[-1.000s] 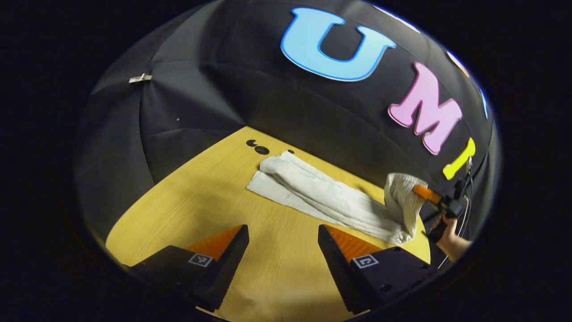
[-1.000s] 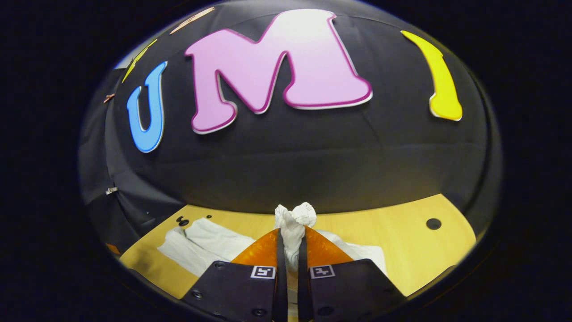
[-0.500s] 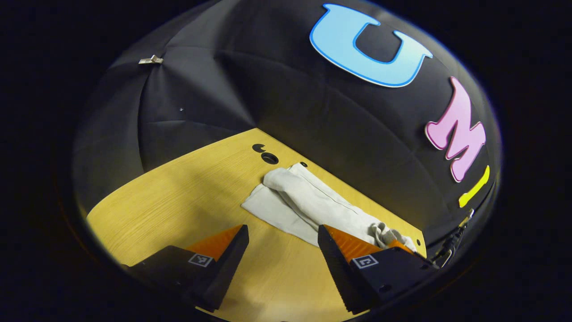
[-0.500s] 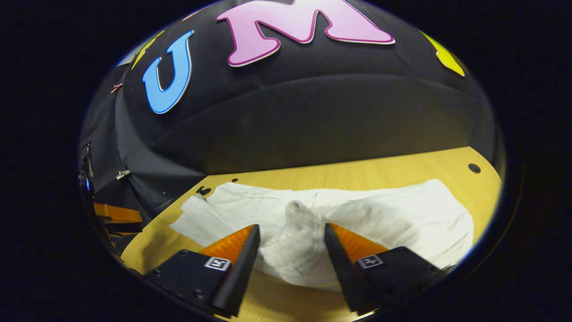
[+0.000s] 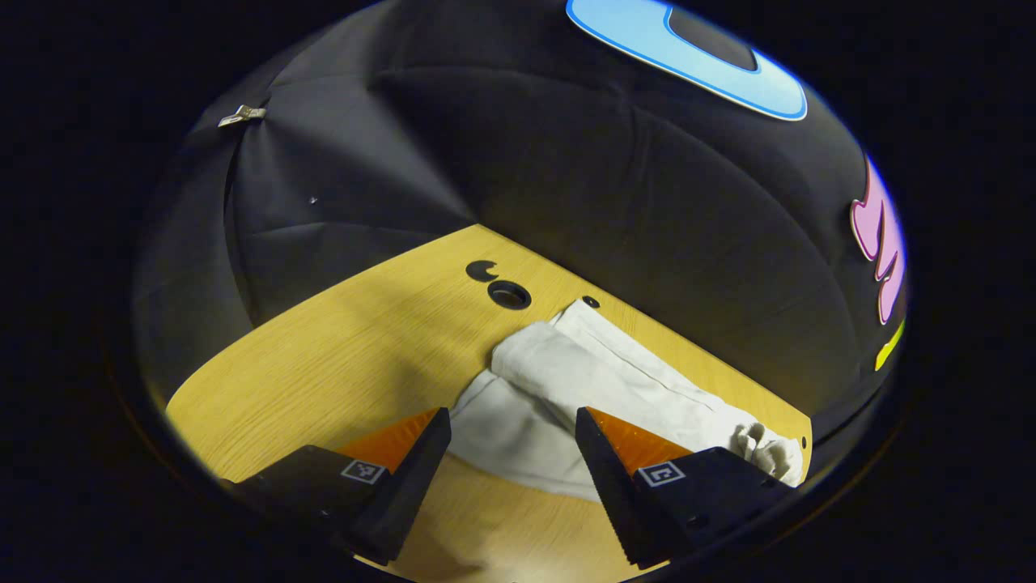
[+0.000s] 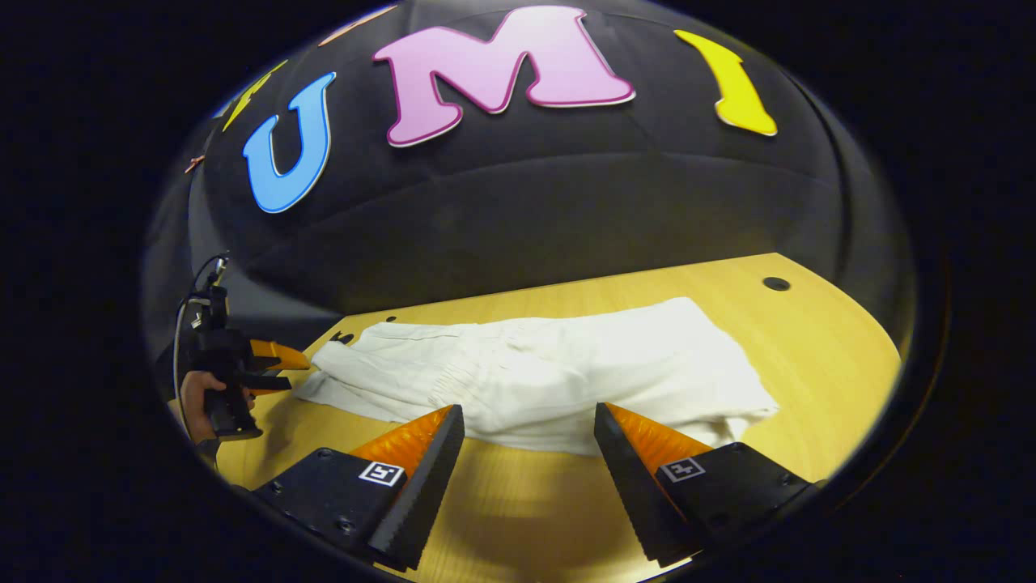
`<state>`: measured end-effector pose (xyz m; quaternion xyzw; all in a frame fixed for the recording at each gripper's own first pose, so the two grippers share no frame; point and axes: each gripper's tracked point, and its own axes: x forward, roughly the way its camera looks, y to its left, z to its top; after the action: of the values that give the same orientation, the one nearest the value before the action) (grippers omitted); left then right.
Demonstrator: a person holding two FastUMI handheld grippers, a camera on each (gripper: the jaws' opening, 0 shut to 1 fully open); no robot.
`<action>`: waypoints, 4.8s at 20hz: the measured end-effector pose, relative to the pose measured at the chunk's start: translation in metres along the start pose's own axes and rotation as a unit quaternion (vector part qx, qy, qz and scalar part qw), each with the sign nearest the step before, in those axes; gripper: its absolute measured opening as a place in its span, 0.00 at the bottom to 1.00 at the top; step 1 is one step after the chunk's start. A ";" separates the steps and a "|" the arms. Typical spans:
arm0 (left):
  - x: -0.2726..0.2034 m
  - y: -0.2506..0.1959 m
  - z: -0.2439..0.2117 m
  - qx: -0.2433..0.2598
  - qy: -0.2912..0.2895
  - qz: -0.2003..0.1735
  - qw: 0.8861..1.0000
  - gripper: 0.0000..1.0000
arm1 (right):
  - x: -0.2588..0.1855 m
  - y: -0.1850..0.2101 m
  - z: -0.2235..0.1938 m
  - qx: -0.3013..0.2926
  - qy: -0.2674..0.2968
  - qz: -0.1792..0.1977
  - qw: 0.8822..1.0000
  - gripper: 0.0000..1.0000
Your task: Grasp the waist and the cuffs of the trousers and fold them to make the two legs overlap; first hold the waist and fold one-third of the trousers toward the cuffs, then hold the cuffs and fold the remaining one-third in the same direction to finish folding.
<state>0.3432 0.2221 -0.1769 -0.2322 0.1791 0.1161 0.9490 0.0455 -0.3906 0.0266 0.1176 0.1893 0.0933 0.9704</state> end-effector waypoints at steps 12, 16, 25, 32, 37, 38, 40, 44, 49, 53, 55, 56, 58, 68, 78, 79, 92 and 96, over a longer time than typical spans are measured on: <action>0.067 -0.005 -0.003 0.078 0.014 0.036 0.996 0.98 | -0.078 -0.097 -0.030 0.009 0.056 -0.055 0.997 0.98; 0.068 -0.016 -0.010 0.148 0.024 0.036 0.988 0.82 | -0.078 -0.098 -0.037 -0.005 0.071 -0.041 0.997 0.98; 0.074 -0.037 -0.024 0.099 0.033 0.004 0.995 0.08 | -0.076 -0.105 -0.037 -0.017 0.091 -0.009 0.996 0.98; 0.060 -0.053 -0.011 0.094 0.015 -0.001 0.995 0.06 | -0.071 -0.132 -0.015 -0.033 0.074 -0.026 0.996 0.98; 0.021 -0.082 0.016 0.111 -0.014 -0.022 0.993 0.06 | -0.085 -0.152 -0.008 -0.048 0.076 -0.044 0.995 0.98; 0.011 -0.090 0.022 0.104 -0.019 -0.030 0.994 0.06 | -0.089 -0.153 -0.006 -0.049 0.075 -0.045 0.995 0.98; -0.009 -0.110 0.032 0.086 -0.028 -0.045 0.995 0.06 | -0.097 -0.155 0.000 -0.044 0.072 -0.049 0.995 0.98; -0.044 -0.159 0.051 0.074 -0.038 -0.078 0.994 0.06 | -0.111 -0.157 0.018 -0.033 0.059 -0.057 0.996 0.98; -0.077 -0.252 0.033 0.085 -0.033 -0.133 0.987 0.06 | -0.122 -0.167 0.039 -0.034 0.041 -0.070 0.996 0.98; -0.096 -0.330 0.008 0.089 -0.020 -0.179 0.980 0.06 | -0.132 -0.175 0.057 -0.016 0.032 -0.078 0.996 0.98; -0.104 -0.359 -0.009 0.100 -0.011 -0.199 0.975 0.06 | -0.139 -0.181 0.068 -0.015 0.022 -0.084 0.996 0.98; -0.107 -0.374 -0.018 0.100 -0.003 -0.211 0.972 0.06 | -0.142 -0.185 0.073 -0.015 0.018 -0.088 0.996 0.98; -0.113 -0.406 -0.036 0.093 0.014 -0.233 0.968 0.06 | -0.148 -0.191 0.076 -0.010 0.020 -0.093 0.995 0.98; -0.113 -0.495 -0.148 0.150 0.091 -0.271 0.946 0.06 | -0.179 -0.229 0.081 0.017 0.009 -0.129 0.992 0.98; -0.118 -0.507 -0.223 0.222 0.129 -0.257 0.932 0.46 | -0.186 -0.233 0.083 0.027 -0.004 -0.126 0.992 0.98; -0.128 -0.507 -0.220 0.220 0.124 -0.271 0.929 0.65 | -0.187 -0.233 0.082 0.025 -0.002 -0.124 0.992 0.98; -0.273 -0.365 -0.149 0.276 -0.020 -0.226 0.934 0.98 | -0.195 -0.209 0.093 -0.012 -0.029 -0.068 0.997 0.98; -0.340 -0.302 -0.127 0.281 -0.065 -0.184 0.940 0.97 | -0.203 -0.189 0.101 0.012 -0.045 -0.052 0.998 0.98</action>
<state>0.0898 -0.1476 -0.0279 0.0231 0.0964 -0.1008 0.9900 -0.0741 -0.6362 0.1374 0.1233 0.1521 0.0348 0.9800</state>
